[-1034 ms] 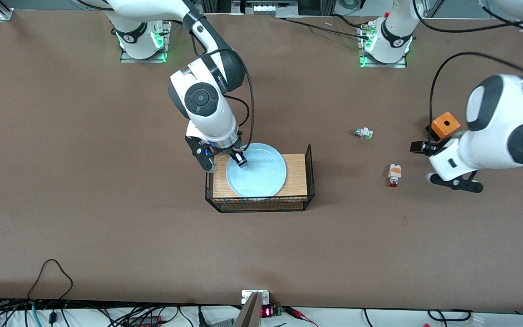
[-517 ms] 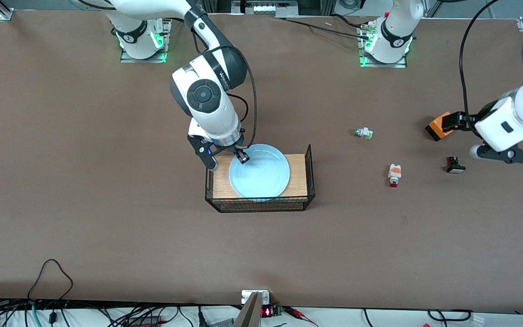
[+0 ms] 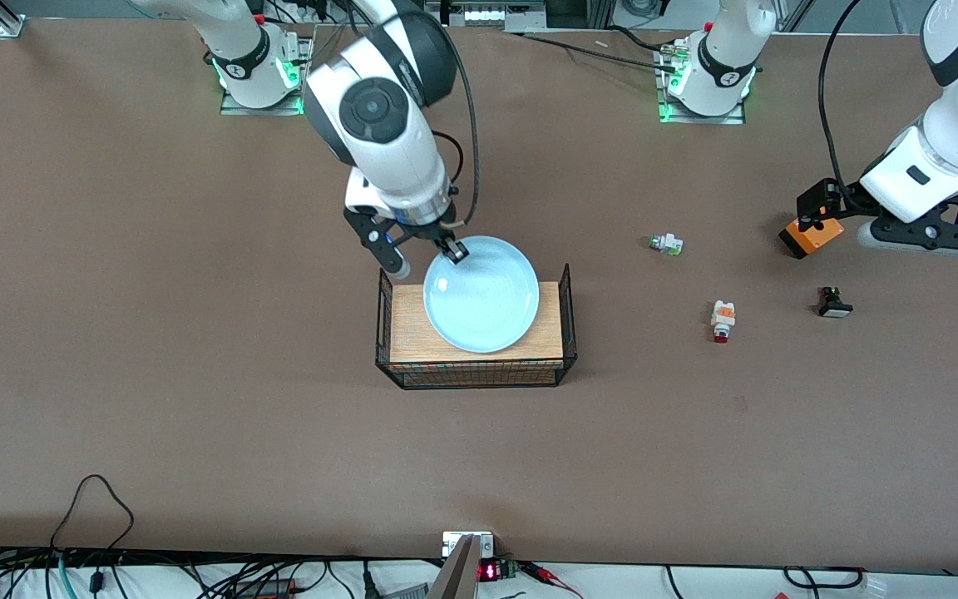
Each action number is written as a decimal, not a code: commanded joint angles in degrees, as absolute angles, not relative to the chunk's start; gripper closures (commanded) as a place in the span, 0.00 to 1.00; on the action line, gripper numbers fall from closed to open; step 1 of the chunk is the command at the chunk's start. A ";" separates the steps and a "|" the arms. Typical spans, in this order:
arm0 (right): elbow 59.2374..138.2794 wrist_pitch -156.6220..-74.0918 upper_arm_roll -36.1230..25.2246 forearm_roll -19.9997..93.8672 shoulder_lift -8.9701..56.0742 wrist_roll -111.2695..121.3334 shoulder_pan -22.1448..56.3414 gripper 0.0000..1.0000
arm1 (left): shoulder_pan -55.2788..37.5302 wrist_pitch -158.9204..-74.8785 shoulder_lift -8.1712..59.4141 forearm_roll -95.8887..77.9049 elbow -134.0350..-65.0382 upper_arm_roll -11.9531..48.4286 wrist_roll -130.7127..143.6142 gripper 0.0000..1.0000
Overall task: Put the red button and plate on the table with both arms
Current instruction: 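Lift the plate rim with the right gripper while the left gripper retracts, then carry the blue plate out of the basket with the right gripper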
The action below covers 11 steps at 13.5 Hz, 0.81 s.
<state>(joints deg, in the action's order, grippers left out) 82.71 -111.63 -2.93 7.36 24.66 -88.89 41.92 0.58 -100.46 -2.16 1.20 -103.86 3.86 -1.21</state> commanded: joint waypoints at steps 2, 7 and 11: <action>83.32 -107.06 -3.34 9.83 18.56 -84.48 38.60 1.00 | -0.35 -97.58 -2.11 0.97 -102.31 2.72 -0.53 0.00; 77.35 -96.26 -3.87 13.62 17.58 -68.33 29.55 1.00 | -0.26 -96.59 -1.58 0.88 -100.81 2.81 -0.70 0.00; 77.34 -90.28 -3.78 13.80 17.75 -46.46 16.29 1.00 | -0.26 -96.59 -1.58 0.97 -100.81 2.81 -0.70 0.00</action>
<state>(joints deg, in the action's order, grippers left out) 78.66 -93.27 -4.63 12.61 17.11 -54.76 21.34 0.27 -97.94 -2.07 1.20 -102.33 3.22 -1.04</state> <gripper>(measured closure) 0.974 0.000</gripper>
